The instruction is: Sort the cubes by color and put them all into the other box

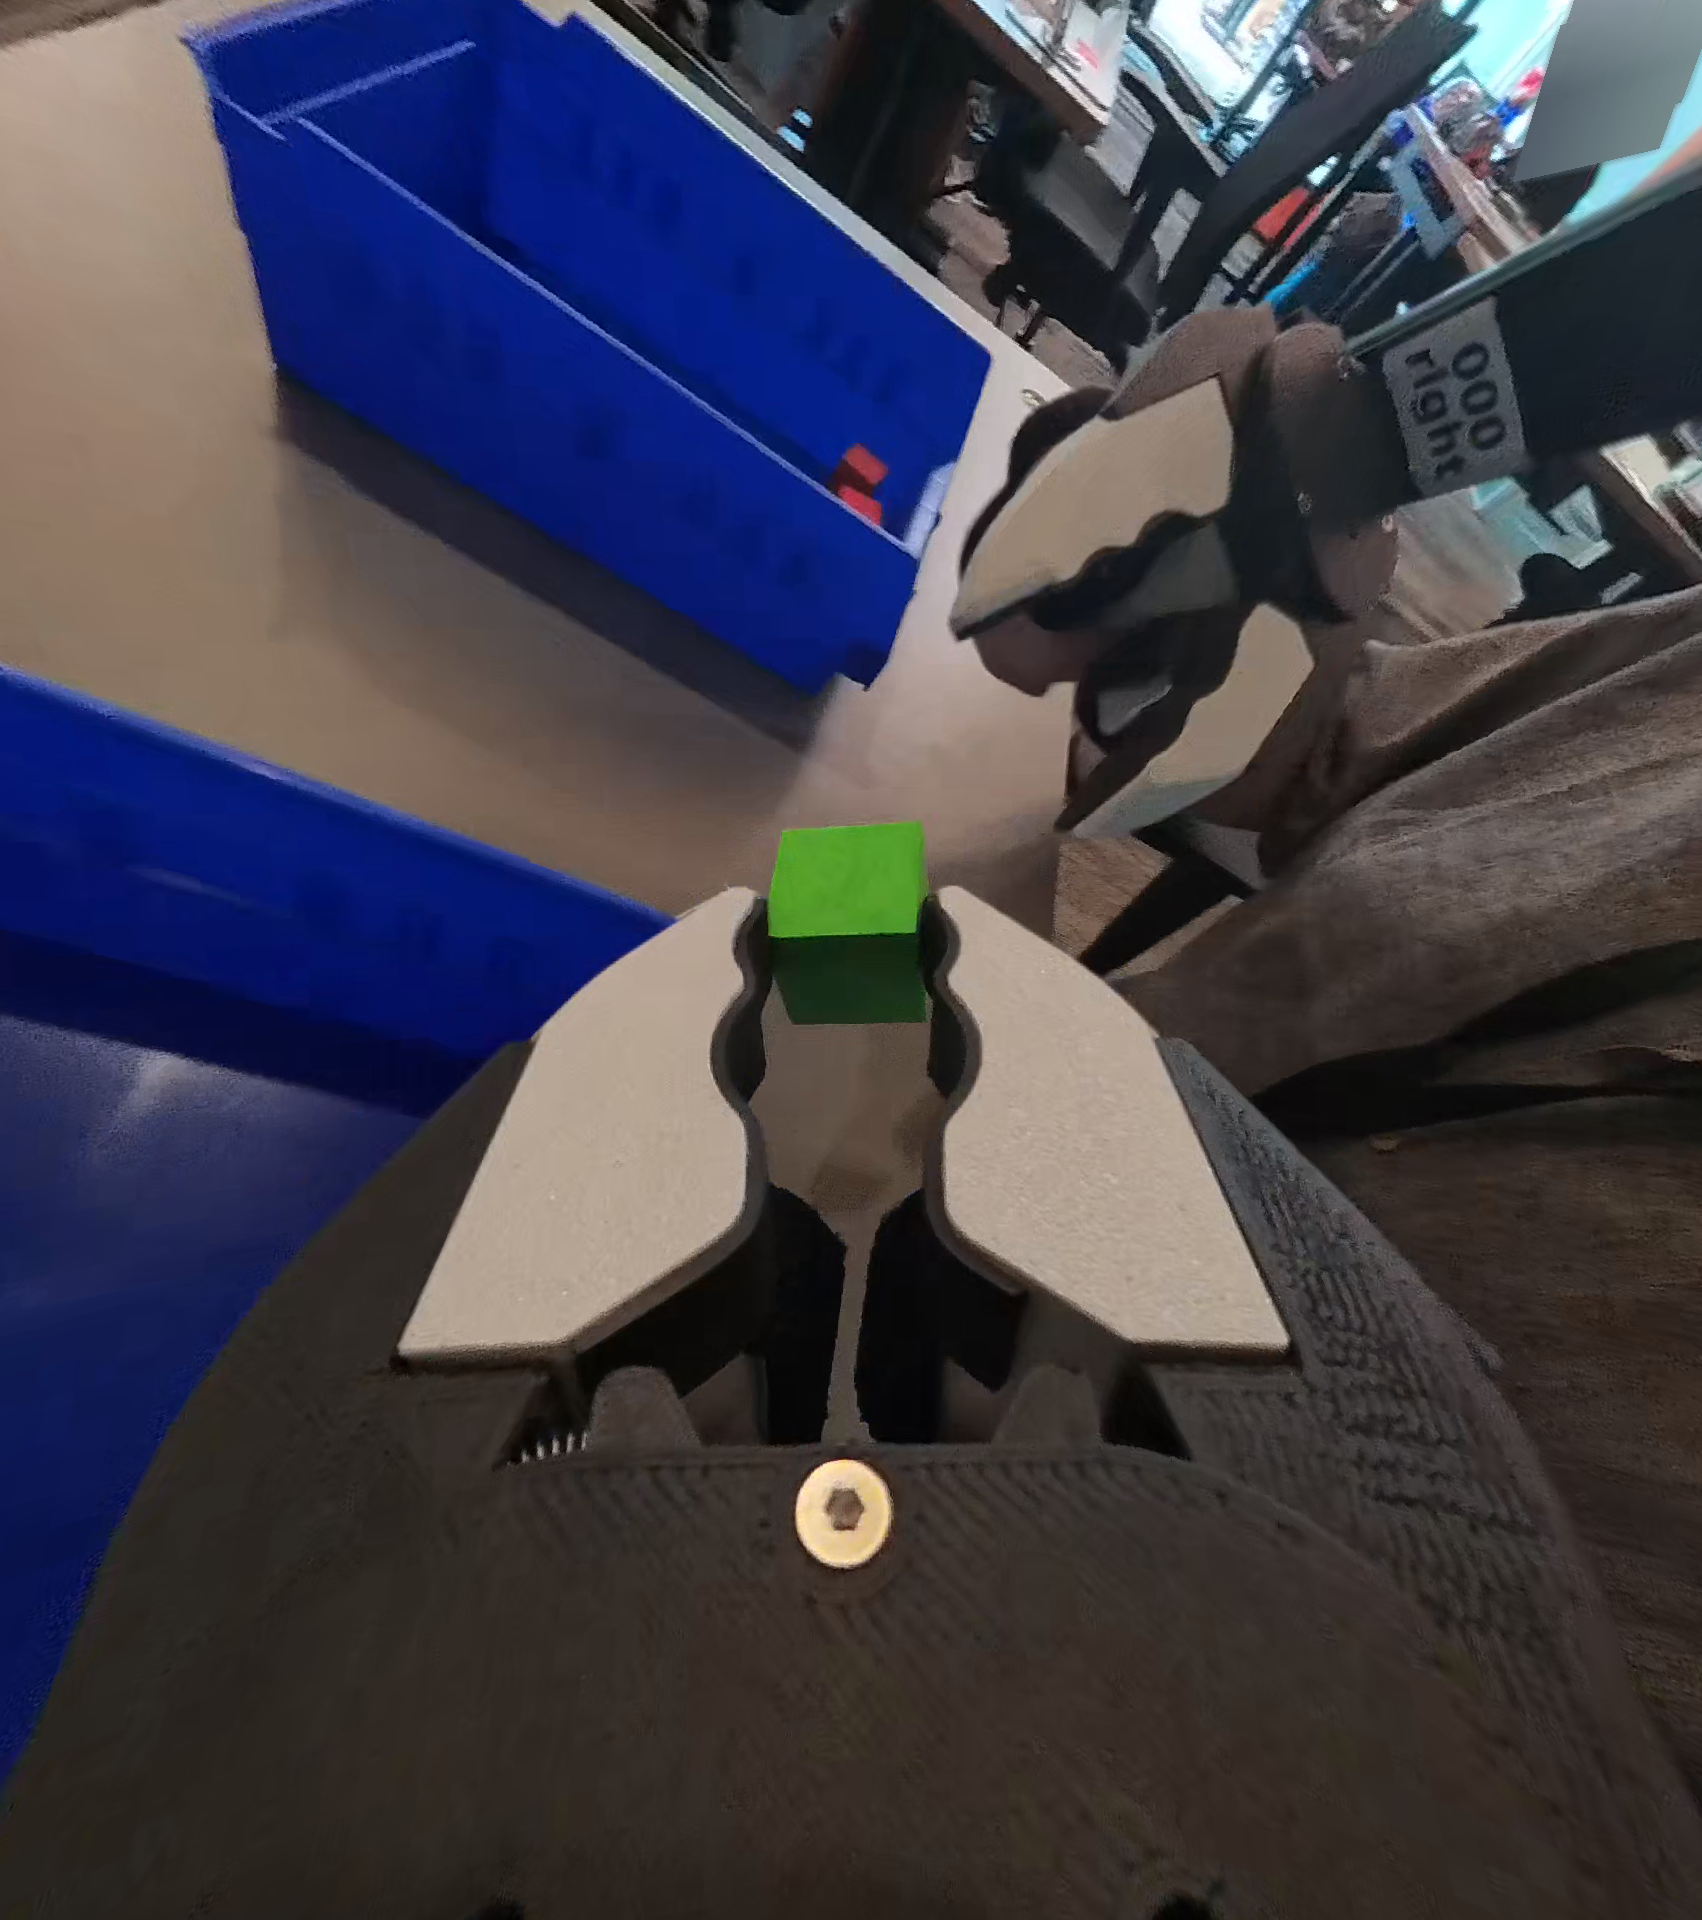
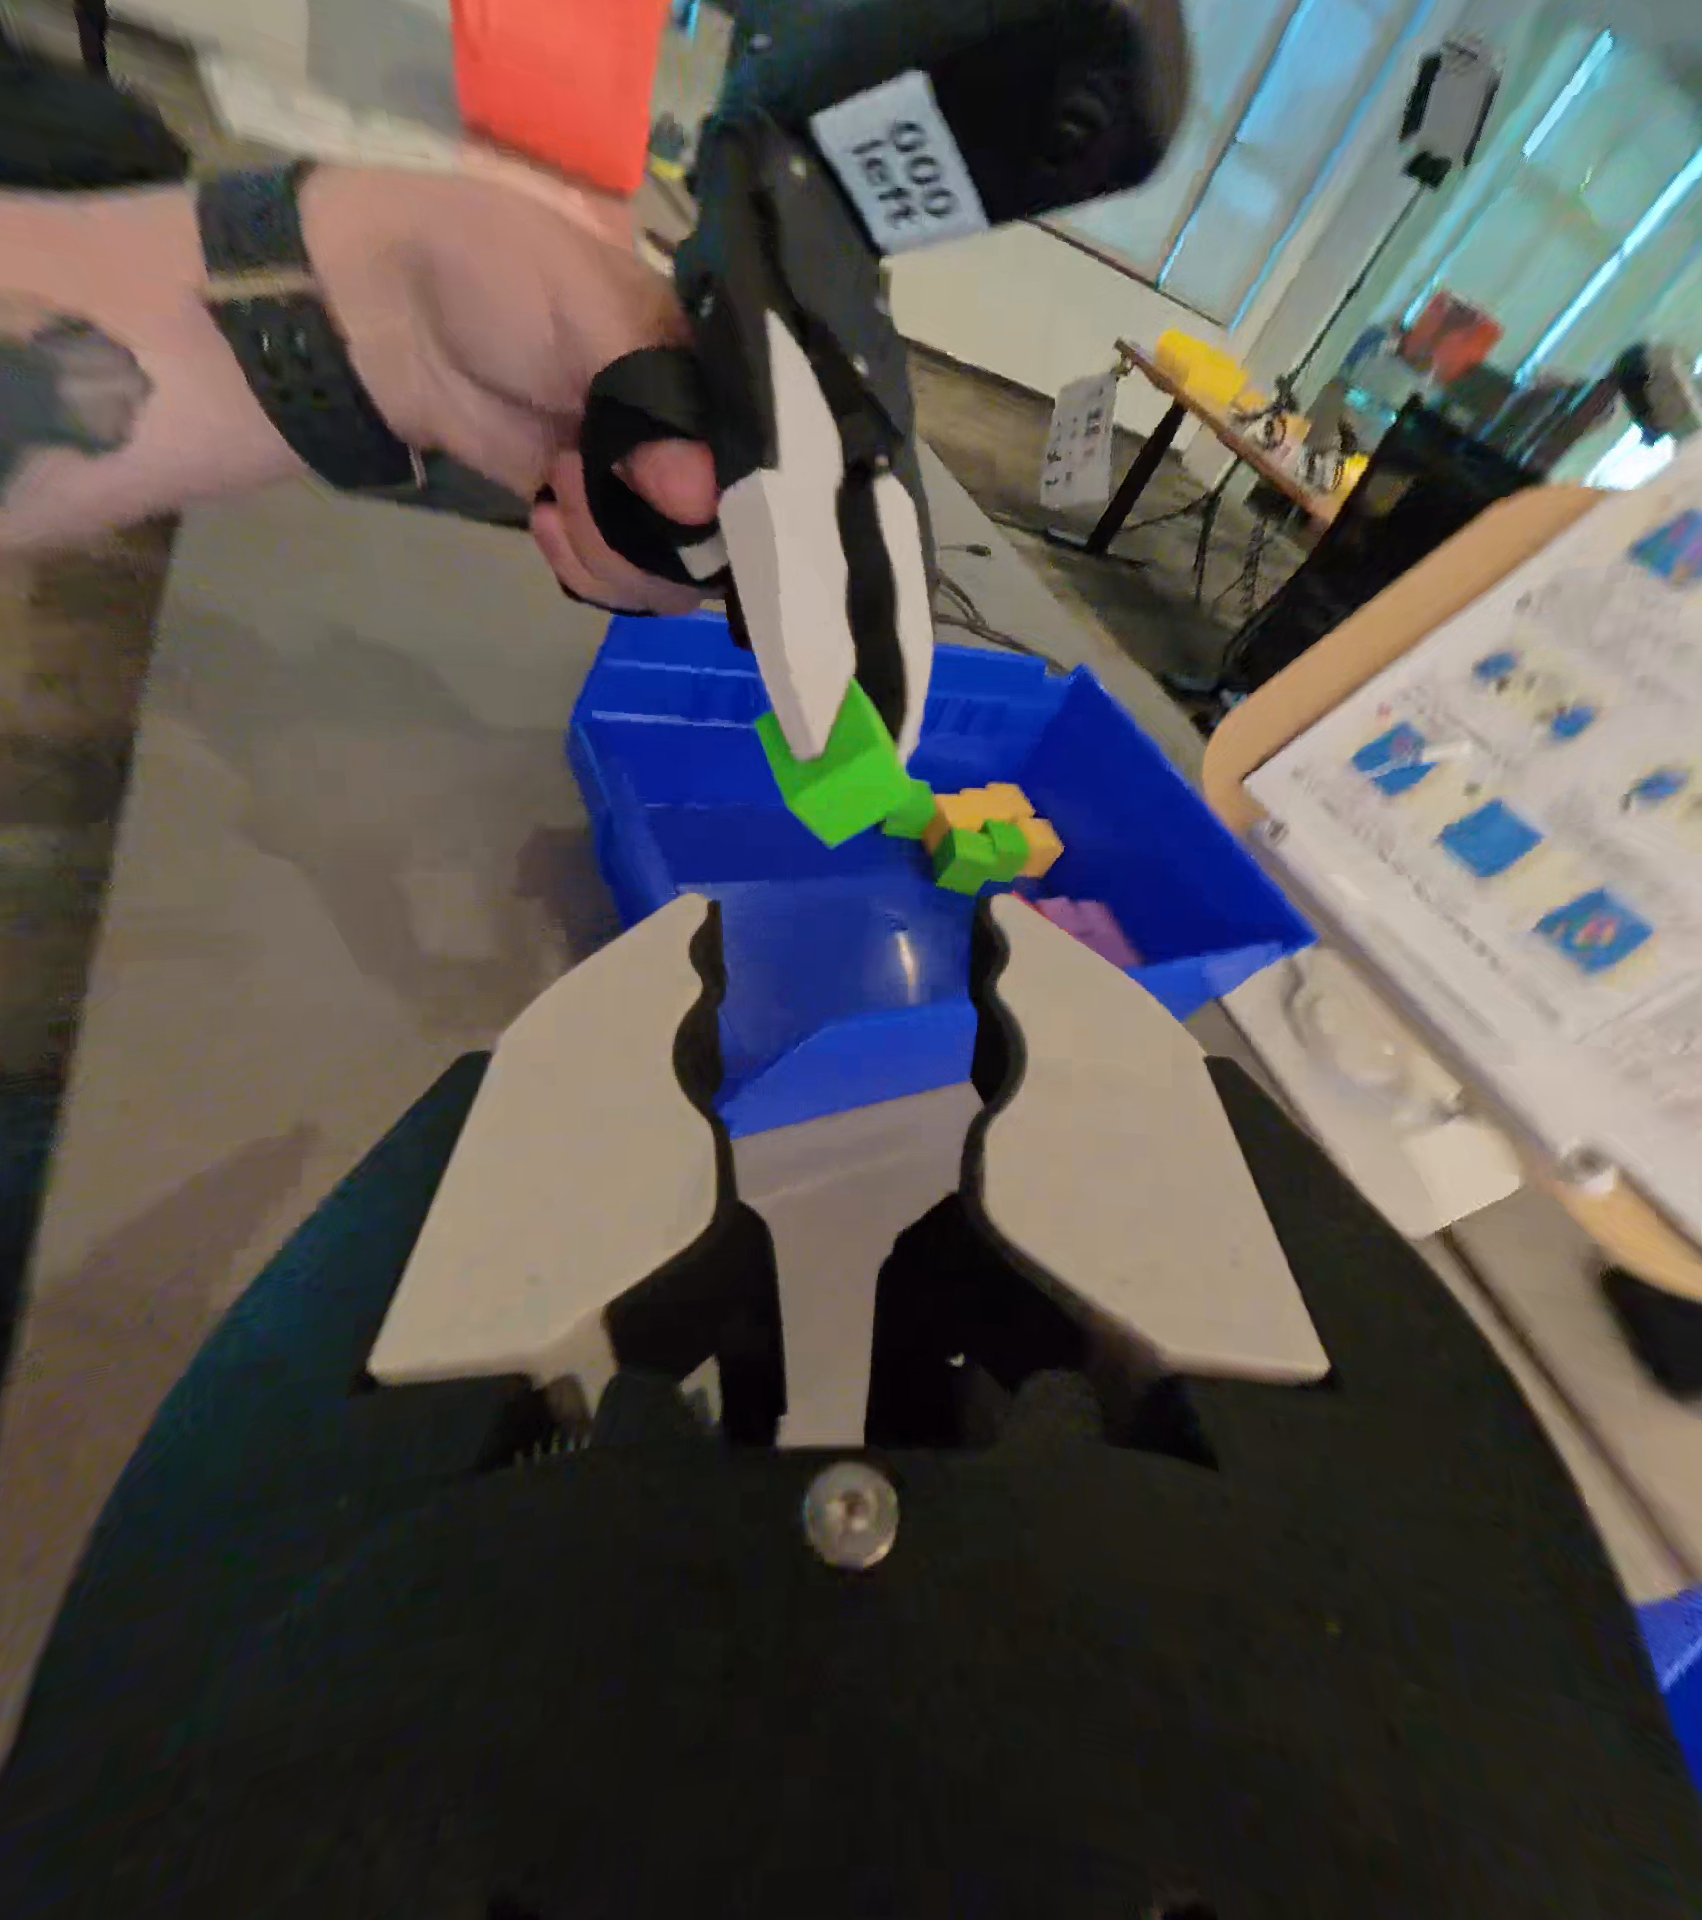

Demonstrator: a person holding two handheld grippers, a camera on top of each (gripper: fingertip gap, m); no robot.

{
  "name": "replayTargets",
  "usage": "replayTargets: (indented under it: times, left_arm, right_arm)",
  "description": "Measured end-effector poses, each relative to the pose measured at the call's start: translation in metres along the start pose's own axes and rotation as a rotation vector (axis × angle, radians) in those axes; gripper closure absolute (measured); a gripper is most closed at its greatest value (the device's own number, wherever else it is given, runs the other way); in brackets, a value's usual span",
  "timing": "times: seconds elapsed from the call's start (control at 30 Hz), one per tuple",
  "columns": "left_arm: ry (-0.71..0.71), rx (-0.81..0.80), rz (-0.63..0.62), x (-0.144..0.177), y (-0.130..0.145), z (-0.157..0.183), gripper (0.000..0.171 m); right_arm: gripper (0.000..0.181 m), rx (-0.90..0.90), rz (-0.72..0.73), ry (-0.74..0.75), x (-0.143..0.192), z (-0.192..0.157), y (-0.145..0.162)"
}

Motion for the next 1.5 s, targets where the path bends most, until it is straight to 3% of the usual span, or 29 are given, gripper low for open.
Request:
replayTargets:
  times: [0.27, 0.57, 0.87, 1.1, 1.3, 1.5]
  left_arm:
    - [0.074, 0.035, -0.030, -0.013, -0.003, 0.010, 0.143]
    - [0.123, 0.076, -0.078, -0.024, -0.004, 0.008, 0.143]
    - [0.133, 0.057, -0.081, -0.029, -0.005, 0.012, 0.142]
    - [0.133, 0.023, -0.008, -0.032, -0.017, 0.019, 0.122]
    - [0.053, -0.045, 0.131, -0.018, -0.034, 0.020, 0.124]
    - [-0.226, -0.195, 0.142, -0.009, -0.034, 0.026, 0.128]
  right_arm:
    - [0.139, 0.191, -0.051, -0.042, -0.026, 0.000, -0.011]
    - [0.154, 0.286, -0.084, -0.041, -0.031, -0.005, -0.003]
    - [0.155, 0.351, -0.089, -0.003, -0.025, -0.009, -0.001]
    - [0.156, 0.342, -0.105, 0.003, -0.019, -0.011, 0.002]
    - [0.156, 0.260, -0.117, 0.031, -0.002, 0.003, 0.004]
    - [0.155, 0.140, -0.150, 0.107, 0.027, 0.035, 0.006]
Point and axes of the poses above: each gripper's, where its closed fingertips meet, x back along the fingers, y out of its underside, z = x × y across the jaws, the point moved 6 cm from there along x, back along the fingers, and after that the axes turned 2 degrees about -y, right-handed, at the moved point
